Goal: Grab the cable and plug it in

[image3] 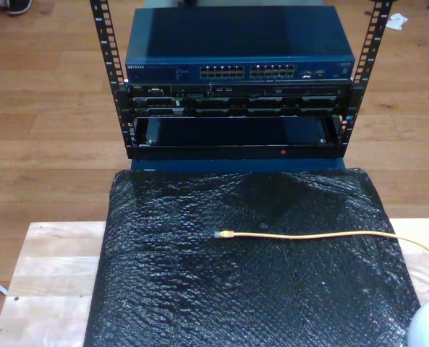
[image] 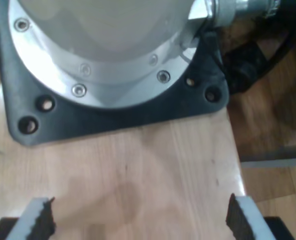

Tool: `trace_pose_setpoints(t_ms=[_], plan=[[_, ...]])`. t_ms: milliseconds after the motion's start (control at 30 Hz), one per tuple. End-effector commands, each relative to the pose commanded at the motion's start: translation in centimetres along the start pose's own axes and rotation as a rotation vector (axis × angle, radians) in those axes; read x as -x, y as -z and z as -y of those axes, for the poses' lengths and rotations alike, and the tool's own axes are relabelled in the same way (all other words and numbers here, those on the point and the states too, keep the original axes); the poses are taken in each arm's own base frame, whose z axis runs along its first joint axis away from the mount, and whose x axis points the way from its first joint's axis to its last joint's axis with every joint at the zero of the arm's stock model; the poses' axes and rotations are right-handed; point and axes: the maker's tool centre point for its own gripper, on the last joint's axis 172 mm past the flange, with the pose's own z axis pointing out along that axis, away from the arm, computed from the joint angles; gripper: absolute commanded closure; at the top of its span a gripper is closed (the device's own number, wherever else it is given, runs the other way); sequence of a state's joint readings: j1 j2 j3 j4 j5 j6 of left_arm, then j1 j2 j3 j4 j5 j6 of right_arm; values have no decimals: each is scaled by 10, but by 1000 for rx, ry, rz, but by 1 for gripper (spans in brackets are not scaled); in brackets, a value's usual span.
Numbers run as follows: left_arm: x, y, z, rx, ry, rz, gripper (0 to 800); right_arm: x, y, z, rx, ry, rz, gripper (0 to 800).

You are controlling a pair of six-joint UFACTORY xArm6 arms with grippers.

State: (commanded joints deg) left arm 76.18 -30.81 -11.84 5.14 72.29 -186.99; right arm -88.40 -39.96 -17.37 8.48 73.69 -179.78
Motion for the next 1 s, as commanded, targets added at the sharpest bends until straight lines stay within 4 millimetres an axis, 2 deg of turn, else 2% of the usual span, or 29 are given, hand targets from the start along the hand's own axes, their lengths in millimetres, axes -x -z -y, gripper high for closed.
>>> trace_pose_setpoints(t_ms=[133, 267, 500, 600, 767, 900, 1000], plan=[[-1, 20, -2, 2, 4, -7, 0, 7, 25, -7, 2, -47, 21, 1], [4, 50, -1, 0, 8, 3, 0, 13, 45, -18, 9, -76, 46, 2], [-3, 81, 17, -7, 2, 3, 0, 16, 71, -56, 33, -125, 50, 1], [-7, 95, 31, -14, 2, 2, 0, 16, 84, -72, 28, -149, 46, 1], [-9, 110, 51, -24, 25, 19, 0, 17, 102, -98, 11, -209, 29, 1], [-12, 113, 64, -8, 38, 27, 0, 7, 104, -126, 5, -238, -32, 1], [-17, 116, 74, 11, 42, 34, 0, 1, 113, -140, 29, -269, -68, 2]])
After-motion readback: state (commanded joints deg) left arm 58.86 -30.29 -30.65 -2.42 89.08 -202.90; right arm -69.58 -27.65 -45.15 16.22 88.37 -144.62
